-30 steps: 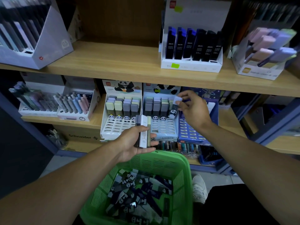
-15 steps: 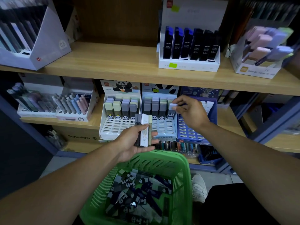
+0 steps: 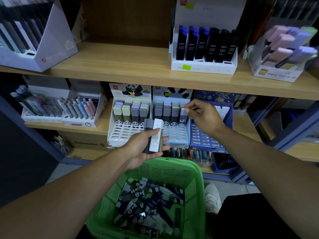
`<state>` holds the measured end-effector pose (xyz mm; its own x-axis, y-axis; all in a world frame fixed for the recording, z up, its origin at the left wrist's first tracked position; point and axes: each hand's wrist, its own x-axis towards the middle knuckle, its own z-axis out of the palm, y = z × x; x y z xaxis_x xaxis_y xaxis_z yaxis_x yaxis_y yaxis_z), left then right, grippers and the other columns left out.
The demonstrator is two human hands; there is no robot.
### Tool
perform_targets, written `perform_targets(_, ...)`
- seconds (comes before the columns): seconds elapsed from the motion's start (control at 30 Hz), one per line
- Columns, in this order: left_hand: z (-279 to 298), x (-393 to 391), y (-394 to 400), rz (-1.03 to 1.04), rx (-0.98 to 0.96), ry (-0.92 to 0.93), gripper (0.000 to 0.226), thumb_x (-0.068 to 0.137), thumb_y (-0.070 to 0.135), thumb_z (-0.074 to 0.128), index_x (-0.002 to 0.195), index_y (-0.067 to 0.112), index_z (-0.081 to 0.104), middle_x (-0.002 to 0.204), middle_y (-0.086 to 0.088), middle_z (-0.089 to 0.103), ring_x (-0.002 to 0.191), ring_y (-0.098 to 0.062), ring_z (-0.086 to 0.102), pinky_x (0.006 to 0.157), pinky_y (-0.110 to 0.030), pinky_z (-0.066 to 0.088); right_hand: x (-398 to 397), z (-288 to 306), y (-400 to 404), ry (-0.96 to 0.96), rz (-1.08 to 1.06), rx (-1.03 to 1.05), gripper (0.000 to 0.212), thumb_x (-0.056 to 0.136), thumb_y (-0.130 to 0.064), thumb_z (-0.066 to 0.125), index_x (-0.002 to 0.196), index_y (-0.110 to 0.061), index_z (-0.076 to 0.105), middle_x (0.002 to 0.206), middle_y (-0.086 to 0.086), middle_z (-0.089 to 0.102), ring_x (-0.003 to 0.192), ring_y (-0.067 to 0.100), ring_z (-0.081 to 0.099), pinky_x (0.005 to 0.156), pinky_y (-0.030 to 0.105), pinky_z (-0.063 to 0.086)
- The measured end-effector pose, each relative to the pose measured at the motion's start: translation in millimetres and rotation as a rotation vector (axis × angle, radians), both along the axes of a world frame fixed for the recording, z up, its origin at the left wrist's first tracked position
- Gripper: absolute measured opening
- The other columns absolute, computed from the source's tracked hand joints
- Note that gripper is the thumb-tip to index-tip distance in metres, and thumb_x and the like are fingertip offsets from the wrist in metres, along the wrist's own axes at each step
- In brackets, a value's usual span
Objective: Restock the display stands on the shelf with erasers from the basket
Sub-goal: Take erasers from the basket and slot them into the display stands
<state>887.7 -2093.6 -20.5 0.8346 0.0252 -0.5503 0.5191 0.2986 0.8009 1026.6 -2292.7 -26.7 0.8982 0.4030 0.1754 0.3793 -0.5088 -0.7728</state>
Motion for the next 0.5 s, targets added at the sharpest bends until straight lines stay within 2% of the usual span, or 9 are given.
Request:
perform_targets(0.1, 0.2, 0.3, -0.8, 0.009, 0.011, -0.005, 0.031, 0.102, 0.035, 0.052, 0.125, 0.016, 0.057, 0.105, -0.002, 0.077, 0.087, -0.020, 0.076, 0.051, -0.023, 0.054, -0.1, -0.2, 1.7, -0.061, -0.027, -0.075, 0.011, 0.100, -0.028, 0.061, 0.106, -0.023, 0.068, 0.102, -0.006, 0.069, 0.091, 0.012, 0.064, 0.086, 0.041, 0.053)
perform_targets(0.23, -1.2, 1.0, -2.4, 0.019, 0.036, -0.011, 0.031, 0.101, 0.034, 0.054, 0.125, 0.015, 0.059, 0.103, 0.000, 0.077, 0.080, -0.015, 0.076, 0.052, -0.023, 0.053, 3.5, -1.6, 5.2, -0.129, -0.121, -0.045, 0.011, 0.098, -0.024, 0.065, 0.102, -0.020, 0.074, 0.094, -0.007, 0.070, 0.082, 0.000, 0.061, 0.082, 0.036, 0.054)
perform_targets(0.37, -1.6, 1.9, -3.1, 0.024, 0.033, -0.016, 0.032, 0.101, 0.035, 0.055, 0.125, 0.015, 0.060, 0.103, 0.000, 0.078, 0.076, -0.014, 0.075, 0.051, -0.023, 0.051, 5.7, -2.9, 6.3, -0.118, -0.168, -0.074, 0.009, 0.095, -0.022, 0.068, 0.098, -0.017, 0.075, 0.090, -0.007, 0.068, 0.080, 0.002, 0.060, 0.086, 0.032, 0.054)
perform_targets(0.5, -1.8, 1.2, -1.6, 0.016, 0.014, -0.031, 0.029, 0.102, 0.034, 0.053, 0.125, 0.016, 0.059, 0.104, -0.002, 0.077, 0.081, -0.018, 0.075, 0.052, -0.024, 0.053, 5.2, -3.2, 5.8, -0.120, -0.166, -0.128, 0.011, 0.095, -0.021, 0.068, 0.100, -0.015, 0.077, 0.101, 0.000, 0.074, 0.076, 0.003, 0.058, 0.084, 0.028, 0.053)
